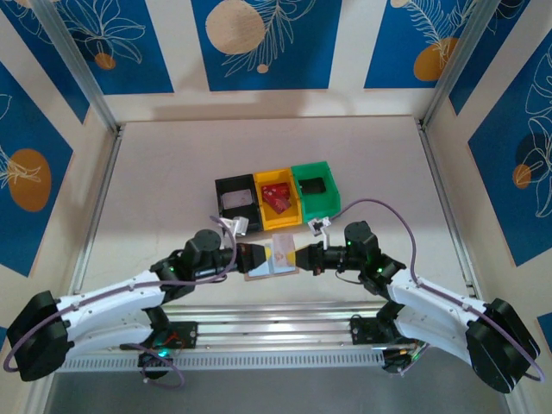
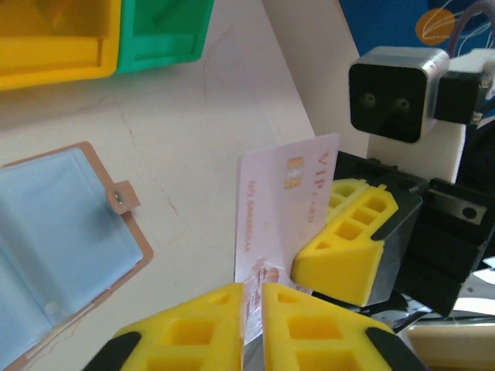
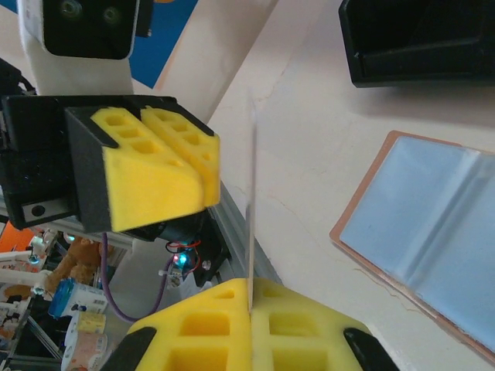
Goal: Take the credit cards out of the card holder
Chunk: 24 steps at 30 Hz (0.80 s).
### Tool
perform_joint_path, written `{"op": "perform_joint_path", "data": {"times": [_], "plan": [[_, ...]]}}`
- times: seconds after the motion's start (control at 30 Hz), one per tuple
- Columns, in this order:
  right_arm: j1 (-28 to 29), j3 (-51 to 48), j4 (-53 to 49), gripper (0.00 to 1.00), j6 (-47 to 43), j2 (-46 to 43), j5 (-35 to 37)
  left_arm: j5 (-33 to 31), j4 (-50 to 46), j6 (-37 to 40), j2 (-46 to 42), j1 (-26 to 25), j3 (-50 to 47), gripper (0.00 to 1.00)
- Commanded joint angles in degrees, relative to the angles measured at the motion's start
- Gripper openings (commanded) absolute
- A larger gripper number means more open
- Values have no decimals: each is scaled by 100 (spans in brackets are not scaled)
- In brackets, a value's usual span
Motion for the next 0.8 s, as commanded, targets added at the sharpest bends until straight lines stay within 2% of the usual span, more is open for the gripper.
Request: {"op": "perform_joint_path", "data": {"times": [0.0,0.07,0.1,0.2,0.3,0.53,0.77], "plan": [[-46,82,-205,0,-186,-126,-56,-243,-703,410,-301,133,135,40],[-93,127,-348,0,-265,-151,-163,-264,-1258,680,-478,235,302,55],[-112,141,-376,0,-290,-160,-252,-243,-1493,824,-543,292,392,58],[-143,213,-446,0,-465,-141,-698,37,-2204,1379,-671,493,666,67],[-143,260,-482,0,-600,-88,-1100,623,-2727,1894,-636,724,954,70],[29,347,-181,0,-685,233,-1782,2131,-3130,2618,-129,993,1524,70],[304,515,-241,0,-848,453,-1976,3176,-2854,2674,469,1024,1695,58]]}}
